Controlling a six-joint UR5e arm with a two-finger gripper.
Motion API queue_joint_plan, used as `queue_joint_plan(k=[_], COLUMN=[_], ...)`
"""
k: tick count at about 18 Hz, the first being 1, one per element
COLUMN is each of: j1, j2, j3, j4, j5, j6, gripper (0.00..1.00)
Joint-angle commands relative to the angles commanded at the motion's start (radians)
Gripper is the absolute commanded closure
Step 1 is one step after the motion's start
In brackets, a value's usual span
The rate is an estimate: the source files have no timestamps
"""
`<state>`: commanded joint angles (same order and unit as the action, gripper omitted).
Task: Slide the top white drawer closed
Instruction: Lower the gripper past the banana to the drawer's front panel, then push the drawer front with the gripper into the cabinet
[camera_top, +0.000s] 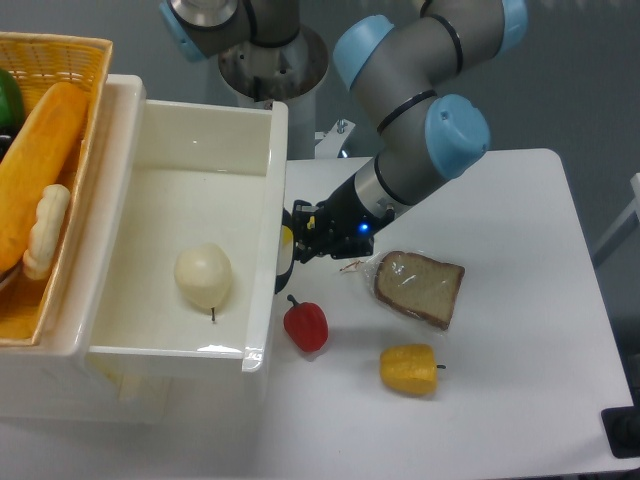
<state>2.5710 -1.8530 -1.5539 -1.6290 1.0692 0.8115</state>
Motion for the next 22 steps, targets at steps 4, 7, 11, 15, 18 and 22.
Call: queue_joint_plan(k=[4,7,11,15,18,22], j1=[-0.015,-0.023,-0.046,-0.078,-0.100,-0.124], j2=[0.008,0.018,0.021,0.021,0.020,0.020], j3=[0.000,0.000,0.000,0.000,0.000,0.000], j4=[-0.003,-0.011,-0.023,-0.020,-0.014,-0.012], j5=[-0.006,-0.014,-0.015,-0.021,-0.025,-0.026], j6=[-0.002,-0.002,-0.003,-0.027,-0.054,-0.064], gripper=[0.83,0.83,0.83,0.83,0.83,0.83])
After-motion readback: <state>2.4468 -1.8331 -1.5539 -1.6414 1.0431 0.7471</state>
